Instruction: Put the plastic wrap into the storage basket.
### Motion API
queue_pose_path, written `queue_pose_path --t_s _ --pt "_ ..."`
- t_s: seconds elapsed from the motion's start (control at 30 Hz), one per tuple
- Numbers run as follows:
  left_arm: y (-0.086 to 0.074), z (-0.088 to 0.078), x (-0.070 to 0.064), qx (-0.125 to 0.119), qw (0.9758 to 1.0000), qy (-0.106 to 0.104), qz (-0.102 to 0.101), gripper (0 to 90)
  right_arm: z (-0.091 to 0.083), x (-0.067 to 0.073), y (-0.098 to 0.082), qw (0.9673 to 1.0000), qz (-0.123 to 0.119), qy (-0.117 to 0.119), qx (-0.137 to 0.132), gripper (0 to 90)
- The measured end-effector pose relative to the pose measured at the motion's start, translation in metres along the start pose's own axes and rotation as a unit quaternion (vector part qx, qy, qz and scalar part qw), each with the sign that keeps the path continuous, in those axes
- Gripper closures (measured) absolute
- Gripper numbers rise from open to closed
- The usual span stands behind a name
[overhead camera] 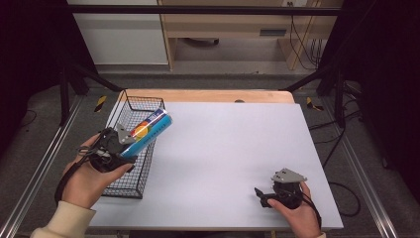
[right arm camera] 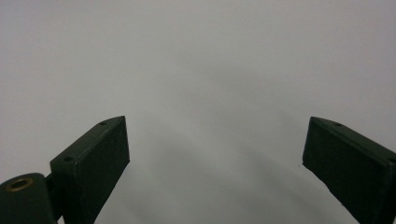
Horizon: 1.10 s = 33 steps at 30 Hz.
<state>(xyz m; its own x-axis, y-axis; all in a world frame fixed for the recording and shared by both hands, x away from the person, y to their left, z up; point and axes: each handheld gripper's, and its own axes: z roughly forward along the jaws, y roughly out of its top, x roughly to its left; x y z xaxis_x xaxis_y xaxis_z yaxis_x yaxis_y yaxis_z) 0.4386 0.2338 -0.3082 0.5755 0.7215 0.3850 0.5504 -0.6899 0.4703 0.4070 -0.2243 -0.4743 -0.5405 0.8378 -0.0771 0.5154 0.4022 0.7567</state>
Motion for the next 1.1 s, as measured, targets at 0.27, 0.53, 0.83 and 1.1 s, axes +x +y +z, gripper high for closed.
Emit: queue_pose_path --t_s 0.27,0.53,0.83,1.1 --pt "-0.004 0.004 0.005 0.013 0.9998 0.007 -0.009 31.7 0.001 -0.001 0.000 1.0000 -0.005 -0.002 0.000 7.7" --pt "-0.009 0.015 0.013 0.037 0.9989 0.015 -0.026 31.7 0.001 0.000 0.000 1.0000 -0.002 0.002 0.001 7.7" --pt "-0.014 0.034 0.025 0.078 0.9956 0.026 -0.044 31.8 0.001 0.001 0.001 0.9999 0.001 0.011 -0.005 7.7" --pt "-0.012 0.047 0.023 0.104 0.9929 0.035 -0.046 31.8 -0.001 0.003 0.004 0.9997 -0.004 0.024 -0.009 7.6"
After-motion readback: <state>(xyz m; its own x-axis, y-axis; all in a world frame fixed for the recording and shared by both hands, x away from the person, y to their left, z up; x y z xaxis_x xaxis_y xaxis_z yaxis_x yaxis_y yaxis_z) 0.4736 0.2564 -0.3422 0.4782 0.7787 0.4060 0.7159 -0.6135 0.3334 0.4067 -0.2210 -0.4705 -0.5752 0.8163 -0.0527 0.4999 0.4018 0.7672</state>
